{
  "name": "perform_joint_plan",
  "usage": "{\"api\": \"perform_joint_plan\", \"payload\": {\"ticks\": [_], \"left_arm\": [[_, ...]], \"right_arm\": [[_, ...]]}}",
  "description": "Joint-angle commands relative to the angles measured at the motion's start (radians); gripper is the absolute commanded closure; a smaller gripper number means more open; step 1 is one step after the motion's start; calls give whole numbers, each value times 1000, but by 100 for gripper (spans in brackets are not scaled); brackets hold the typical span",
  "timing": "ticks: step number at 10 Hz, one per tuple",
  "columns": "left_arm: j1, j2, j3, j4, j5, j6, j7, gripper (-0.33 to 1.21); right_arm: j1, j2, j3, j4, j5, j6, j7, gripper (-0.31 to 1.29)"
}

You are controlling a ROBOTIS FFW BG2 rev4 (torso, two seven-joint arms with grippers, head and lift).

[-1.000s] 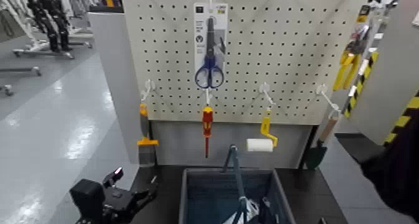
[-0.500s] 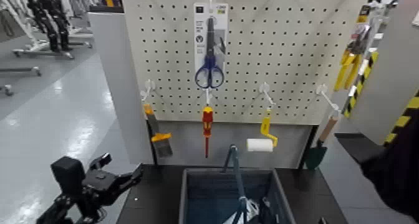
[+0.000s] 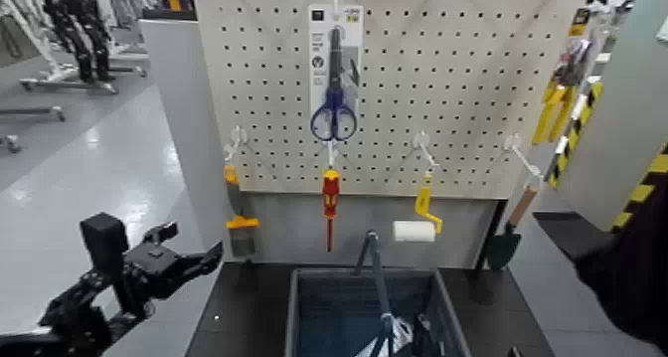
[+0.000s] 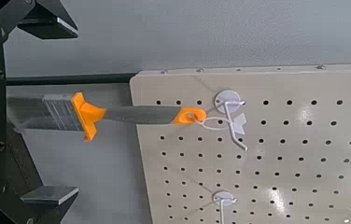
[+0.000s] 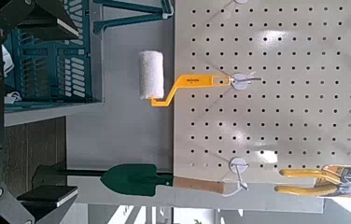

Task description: Put the yellow paint brush into the crate.

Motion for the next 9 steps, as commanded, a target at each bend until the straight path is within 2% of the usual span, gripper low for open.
{"api": "perform_joint_plan", "payload": {"ticks": [1, 3, 9], "left_arm": [[-74, 40, -27, 70, 19, 17, -37, 12], [-135, 66, -63, 143, 54, 14, -61, 13], [-316, 106, -180, 351, 100, -1, -168, 13]], "right_arm": [[0, 0, 1, 0, -2, 2, 0, 13], [-2, 0, 2, 2, -2, 2, 0, 13], [-5, 0, 5, 2, -2, 0, 2, 13]]}}
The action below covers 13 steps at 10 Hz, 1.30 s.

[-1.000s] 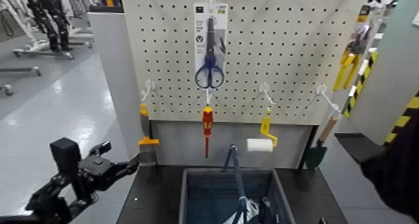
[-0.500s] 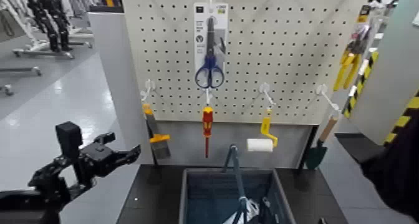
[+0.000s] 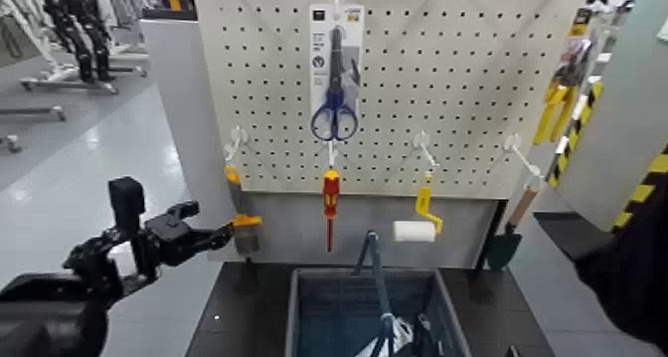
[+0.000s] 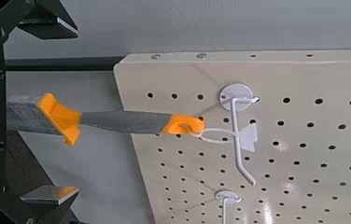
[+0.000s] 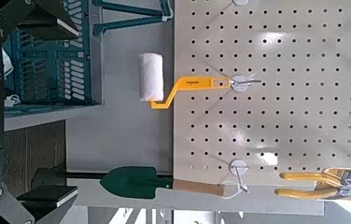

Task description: Put the yellow paint brush into the crate.

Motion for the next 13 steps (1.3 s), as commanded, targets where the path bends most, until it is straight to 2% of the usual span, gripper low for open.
{"api": "perform_joint_plan", "payload": {"ticks": [1, 9, 10, 12, 13], "left_arm": [[-67, 6, -47, 59, 2, 0, -28, 13], [-201, 4, -176, 179, 31, -23, -92, 15], [-210, 1, -182, 187, 34, -25, -97, 20], [-219, 0, -195, 200, 34, -23, -98, 62], [-225, -2, -202, 204, 32, -8, -98, 72]], "right_arm": [[-4, 0, 2, 1, -1, 0, 1, 13], [-9, -3, 9, 5, -5, 0, 3, 13], [-10, -3, 9, 5, -5, 0, 3, 13], [-10, -3, 9, 6, -5, 0, 3, 13], [-10, -3, 9, 6, -6, 0, 3, 13]]}}
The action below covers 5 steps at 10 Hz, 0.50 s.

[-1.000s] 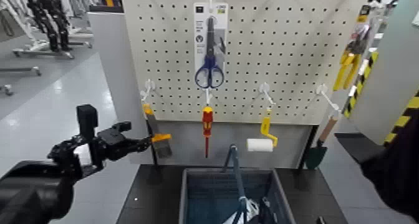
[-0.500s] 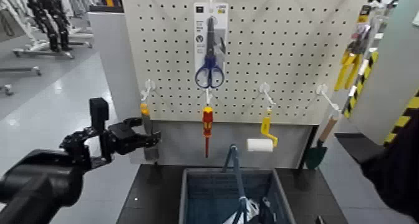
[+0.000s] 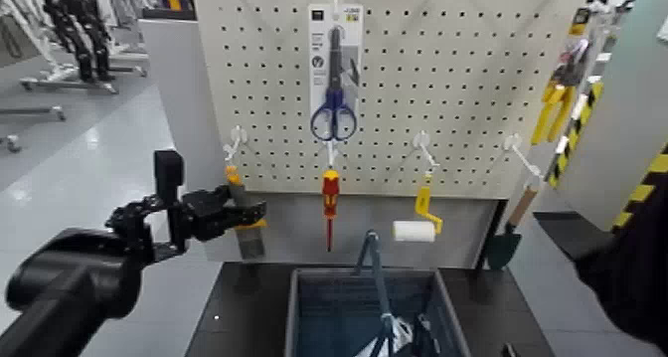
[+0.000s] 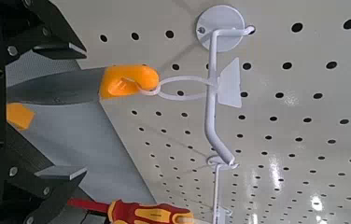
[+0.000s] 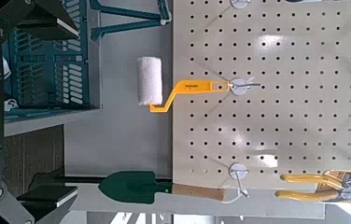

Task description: Put the yellow paint brush into the crate.

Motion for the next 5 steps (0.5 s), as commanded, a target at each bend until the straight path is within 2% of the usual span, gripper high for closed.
{"api": "perform_joint_plan", "payload": {"ticks": [1, 2, 5], "left_arm": [[-12, -3, -12, 7, -9, 20, 3, 97], [-12, -5, -12, 6, -8, 20, 6, 104], [-4, -5, -3, 4, -9, 11, 8, 105]], "right_arm": [[0, 0, 0, 0, -1, -2, 0, 13], [0, 0, 0, 0, -1, -2, 0, 13], [0, 0, -2, 2, -3, -6, 0, 13]]}}
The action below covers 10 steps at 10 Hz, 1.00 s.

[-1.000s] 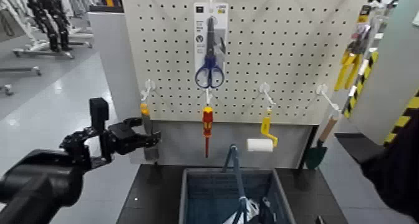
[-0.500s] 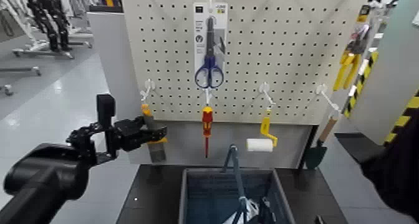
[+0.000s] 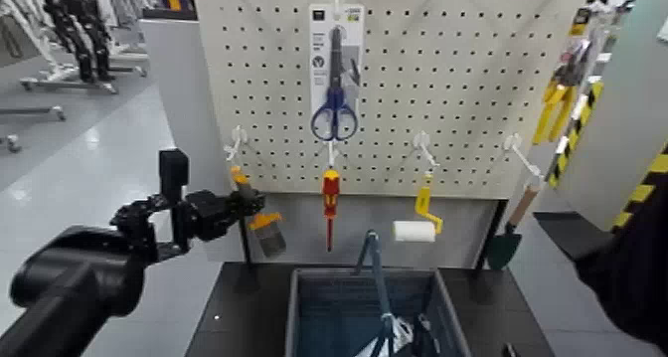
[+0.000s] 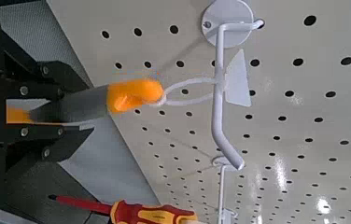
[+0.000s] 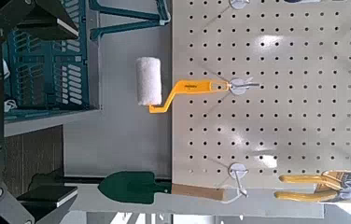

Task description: Put the yellow paint brush into the crate.

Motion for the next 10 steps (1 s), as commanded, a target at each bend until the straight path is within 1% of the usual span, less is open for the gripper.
{"api": "perform_joint_plan", "payload": {"ticks": [1, 2, 4, 5, 6, 7, 10], "left_arm": [[11, -2, 11, -7, 0, -7, 0, 105], [15, -2, 16, -8, 0, -12, -2, 111], [26, -2, 23, -27, 0, -10, -2, 113], [38, -2, 32, -54, 0, -1, 0, 114], [64, -2, 49, -99, 0, 15, 8, 114], [92, -2, 69, -143, 0, 33, 15, 118], [181, -17, 129, -318, 1, 85, 40, 118]], "right_arm": [[0, 0, -1, 1, -1, -2, 0, 13], [2, 0, -1, 3, -1, -4, 0, 13], [2, -2, -1, 5, -1, -5, 0, 13], [0, -2, -1, 6, -2, -8, 0, 13], [0, -2, -3, 6, -4, -10, 0, 13], [0, -2, -3, 8, -7, -10, 0, 13], [0, -3, -3, 9, -8, -10, 0, 13]]}}
